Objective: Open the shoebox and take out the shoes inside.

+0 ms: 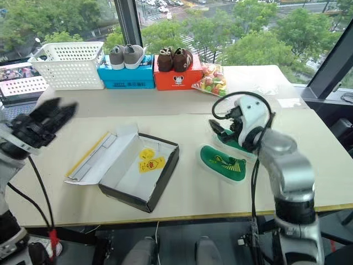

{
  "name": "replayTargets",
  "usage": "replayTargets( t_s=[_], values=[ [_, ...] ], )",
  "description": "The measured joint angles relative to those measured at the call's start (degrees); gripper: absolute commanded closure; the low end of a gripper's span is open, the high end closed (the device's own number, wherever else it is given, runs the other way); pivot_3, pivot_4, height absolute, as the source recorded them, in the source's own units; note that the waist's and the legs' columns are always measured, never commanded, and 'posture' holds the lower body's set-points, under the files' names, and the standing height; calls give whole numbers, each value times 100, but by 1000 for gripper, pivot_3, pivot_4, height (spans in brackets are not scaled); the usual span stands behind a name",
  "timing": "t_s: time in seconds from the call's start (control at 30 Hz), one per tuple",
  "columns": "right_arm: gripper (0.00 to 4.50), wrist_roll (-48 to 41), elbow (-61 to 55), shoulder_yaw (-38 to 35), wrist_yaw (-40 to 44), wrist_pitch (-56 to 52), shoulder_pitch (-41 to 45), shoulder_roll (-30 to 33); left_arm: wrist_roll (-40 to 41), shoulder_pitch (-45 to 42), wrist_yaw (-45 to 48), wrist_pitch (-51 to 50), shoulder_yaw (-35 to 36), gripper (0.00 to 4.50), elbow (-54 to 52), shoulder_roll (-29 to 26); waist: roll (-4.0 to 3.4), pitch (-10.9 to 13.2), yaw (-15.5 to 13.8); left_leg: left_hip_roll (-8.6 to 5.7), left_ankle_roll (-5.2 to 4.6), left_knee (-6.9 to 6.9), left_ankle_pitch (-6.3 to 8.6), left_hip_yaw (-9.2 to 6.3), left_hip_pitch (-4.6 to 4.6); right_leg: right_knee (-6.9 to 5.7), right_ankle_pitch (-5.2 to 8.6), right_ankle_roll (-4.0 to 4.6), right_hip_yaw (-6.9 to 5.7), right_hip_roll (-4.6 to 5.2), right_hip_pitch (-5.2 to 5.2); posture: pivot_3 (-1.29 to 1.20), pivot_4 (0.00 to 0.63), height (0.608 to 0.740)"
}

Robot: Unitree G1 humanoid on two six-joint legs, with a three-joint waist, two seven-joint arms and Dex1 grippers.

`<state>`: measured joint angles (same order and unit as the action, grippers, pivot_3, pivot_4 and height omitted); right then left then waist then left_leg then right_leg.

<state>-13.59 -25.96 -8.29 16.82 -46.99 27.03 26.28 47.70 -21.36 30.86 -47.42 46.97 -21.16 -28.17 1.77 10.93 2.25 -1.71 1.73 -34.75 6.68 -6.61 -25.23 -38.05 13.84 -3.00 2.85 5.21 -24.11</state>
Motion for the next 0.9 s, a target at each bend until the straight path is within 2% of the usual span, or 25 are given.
replayTargets(
  t_s=[0.1, 0.2, 0.3, 0.43, 0.6, 0.73, 0.9],
  values=[
    [34, 158, -872, -49, -336, 398, -867, -332, 106, 765, -625, 125, 126, 0, -554, 481, 6, -11, 3, -8, 0, -3, 3, 16, 12, 2, -4, -9, 25, 3, 14, 0, 150, 740],
    [34, 303, -1052, -62, -480, 892, -1802, -572, -2, 1610, -920, 265, -240, 0, -987, 989, 25, -24, -13, -9, 0, -4, 3, 25, 44, 25, -3, -15, 33, 0, 60, 0, 150, 740],
    [34, 455, -916, -283, -503, 1626, -3005, -727, -574, 2808, -1142, 798, -876, 0, -1580, 1575, 20, -32, -35, 15, 29, 13, 46, 53, 113, 106, 40, -19, 34, 0, 157, 0, 150, 740],
    [34, 496, -664, -614, -498, 2292, -3572, -796, -1449, 3624, -1163, 1770, -1410, 0, -1643, 1877, 16, -44, 6, 70, 35, 2, 60, 106, 110, 132, 42, -12, 35, -3, 174, 0, 150, 740],
    [34, 651, -144, -758, -521, 3143, -3982, -916, -2291, 4080, -1194, 3270, -1477, 0, -1243, 2183, 7, -57, 4, 83, 21, 1, 71, 144, 88, 150, 45, -13, 33, 19, 165, 0, 150, 740],
    [34, 978, 327, -552, -617, 3668, -4127, -1057, -3003, 4467, -1187, 4192, -2303, 0, -862, 2584, -1, -82, -49, 100, -1, -1, 85, 196, 82, 202, 47, -18, 32, 31, 177, 0, 150, 740],
    [34, 1300, 346, -247, -816, 3788, -4186, -1224, -3662, 4614, -1222, 4870, -3096, 0, -525, 2648, -8, -116, -116, 144, -14, -5, 94, 237, 55, 209, 48, -20, 28, 18, 162, 0, 150, 740]
  ],
)
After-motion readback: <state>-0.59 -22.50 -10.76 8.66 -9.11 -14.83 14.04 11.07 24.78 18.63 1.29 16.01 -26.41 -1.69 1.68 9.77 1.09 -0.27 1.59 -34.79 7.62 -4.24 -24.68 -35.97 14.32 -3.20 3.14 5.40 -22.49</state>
